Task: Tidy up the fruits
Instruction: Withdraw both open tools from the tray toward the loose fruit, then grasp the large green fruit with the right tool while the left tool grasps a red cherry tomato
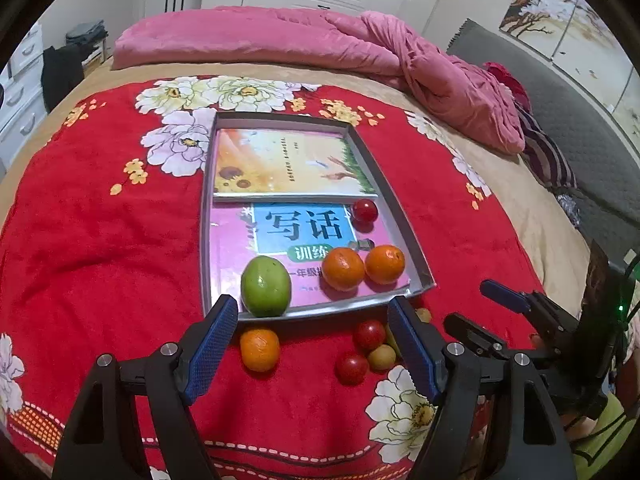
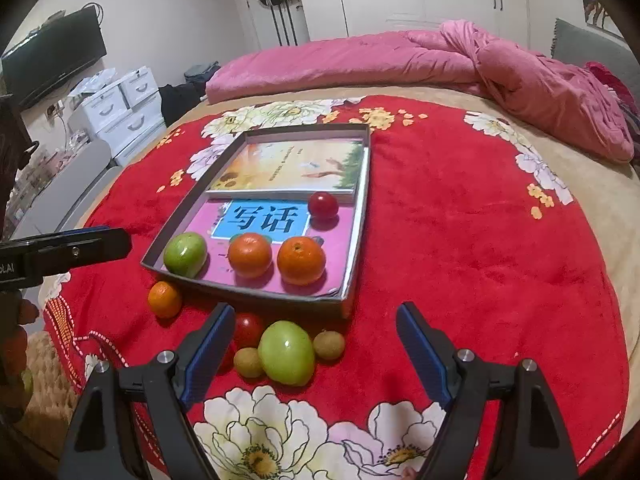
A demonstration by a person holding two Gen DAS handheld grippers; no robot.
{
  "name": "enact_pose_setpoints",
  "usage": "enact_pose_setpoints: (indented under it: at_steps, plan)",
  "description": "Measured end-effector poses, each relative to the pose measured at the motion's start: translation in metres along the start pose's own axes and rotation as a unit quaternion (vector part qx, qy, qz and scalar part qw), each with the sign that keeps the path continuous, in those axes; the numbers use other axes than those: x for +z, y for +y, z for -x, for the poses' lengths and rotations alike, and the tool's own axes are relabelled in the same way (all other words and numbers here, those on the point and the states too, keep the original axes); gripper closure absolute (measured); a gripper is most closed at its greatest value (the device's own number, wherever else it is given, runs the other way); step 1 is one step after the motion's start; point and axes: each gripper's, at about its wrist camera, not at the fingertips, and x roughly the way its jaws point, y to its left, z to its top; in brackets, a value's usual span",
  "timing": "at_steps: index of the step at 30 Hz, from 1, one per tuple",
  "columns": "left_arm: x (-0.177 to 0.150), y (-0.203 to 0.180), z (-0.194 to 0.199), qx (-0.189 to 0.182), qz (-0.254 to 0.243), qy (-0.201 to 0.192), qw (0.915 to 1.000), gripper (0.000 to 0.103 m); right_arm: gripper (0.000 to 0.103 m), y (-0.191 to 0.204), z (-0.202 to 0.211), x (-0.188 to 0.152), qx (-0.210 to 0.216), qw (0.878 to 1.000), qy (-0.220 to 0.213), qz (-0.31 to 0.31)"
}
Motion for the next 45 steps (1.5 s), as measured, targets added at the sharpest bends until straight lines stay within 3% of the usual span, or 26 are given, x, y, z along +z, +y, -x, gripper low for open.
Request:
enact_pose_setpoints:
  at_steps: [23,45]
  plan:
    - [-0.029,-0.012,-0.013,-0.013,-0.034,0.041,0.9985,0.024,0.017,0.021,-0.012,-0.021,0.026,0.999,0.036,0.028]
    - [-0.053,-0.027,-0.044,0.002,-0.076,0.100,0.9920,0.024,0.017,0.002,-0.018,-0.034,0.025,0.998,0.060,-0.012]
